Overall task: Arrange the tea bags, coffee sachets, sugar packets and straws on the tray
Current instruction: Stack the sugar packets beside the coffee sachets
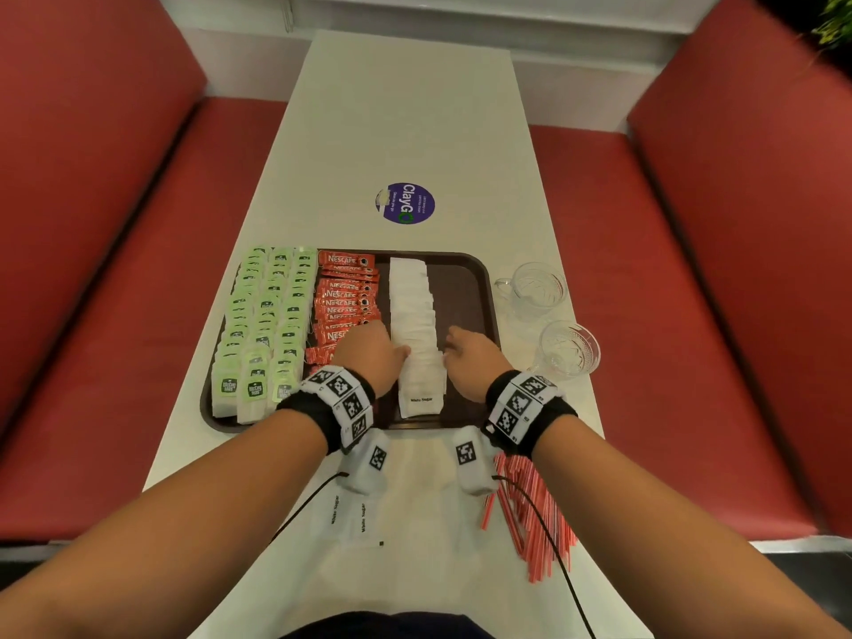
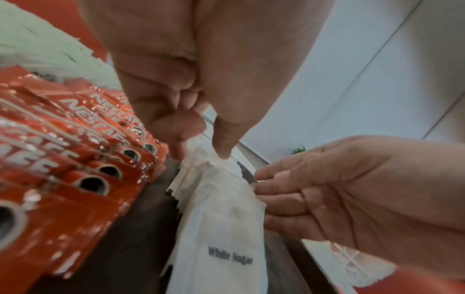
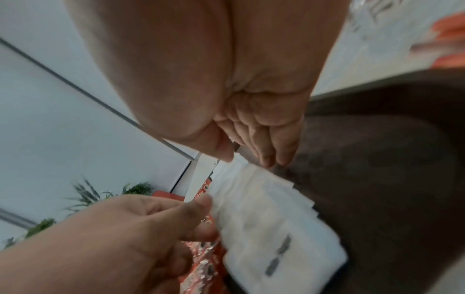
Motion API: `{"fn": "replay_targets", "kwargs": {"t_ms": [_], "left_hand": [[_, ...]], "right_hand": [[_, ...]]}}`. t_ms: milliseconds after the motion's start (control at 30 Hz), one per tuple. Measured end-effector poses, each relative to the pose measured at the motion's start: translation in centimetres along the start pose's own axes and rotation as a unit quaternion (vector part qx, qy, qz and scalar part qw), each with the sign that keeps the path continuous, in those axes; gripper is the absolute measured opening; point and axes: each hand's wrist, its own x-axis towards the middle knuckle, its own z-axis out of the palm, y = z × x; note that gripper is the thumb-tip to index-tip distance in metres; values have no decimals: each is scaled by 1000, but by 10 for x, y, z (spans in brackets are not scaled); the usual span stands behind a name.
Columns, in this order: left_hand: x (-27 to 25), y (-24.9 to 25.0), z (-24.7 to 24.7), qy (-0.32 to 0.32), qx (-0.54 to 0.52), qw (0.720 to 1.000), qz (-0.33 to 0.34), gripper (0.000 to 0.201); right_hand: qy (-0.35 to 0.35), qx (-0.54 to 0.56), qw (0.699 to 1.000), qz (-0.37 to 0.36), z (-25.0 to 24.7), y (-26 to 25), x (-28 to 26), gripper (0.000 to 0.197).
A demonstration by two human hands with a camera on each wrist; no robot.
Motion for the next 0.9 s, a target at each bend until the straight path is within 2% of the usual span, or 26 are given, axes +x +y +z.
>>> {"fn": "replay_targets", "kwargs": {"t_ms": [67,167,267,333,433,500,633,767,900], "left_hand": [[7,4,1,-29,51,998,2,37],[16,7,8,-64,88,994,21,37],[25,5,8,-84,107,990,36,35],[31,2,3,-75,76,994,30,32],[40,3,-10,-14,41,999,4,29],[47,6,-14,0,2,1000,-1,25],[56,11,-12,-25,-27,999,26,18],[65,8,-10,-21,-33,999,38,11],[81,2,-18,3,-67,998,14,15]], "right_hand": [[-38,18,999,-4,4,-8,6,21],[-66,15,998,-9,11,-14,11,34],[-70,2,997,-14,7,-15,15,35],[-59,11,998,-8,0,-15,21,30],[-41,15,999,-7,-9,-16,32,18],[-42,21,999,-2,-12,-17,40,12],[-55,32,998,-2,-11,-21,54,21],[-61,44,997,0,-14,-20,63,33],[-39,72,997,13,-17,-17,78,25]]}}
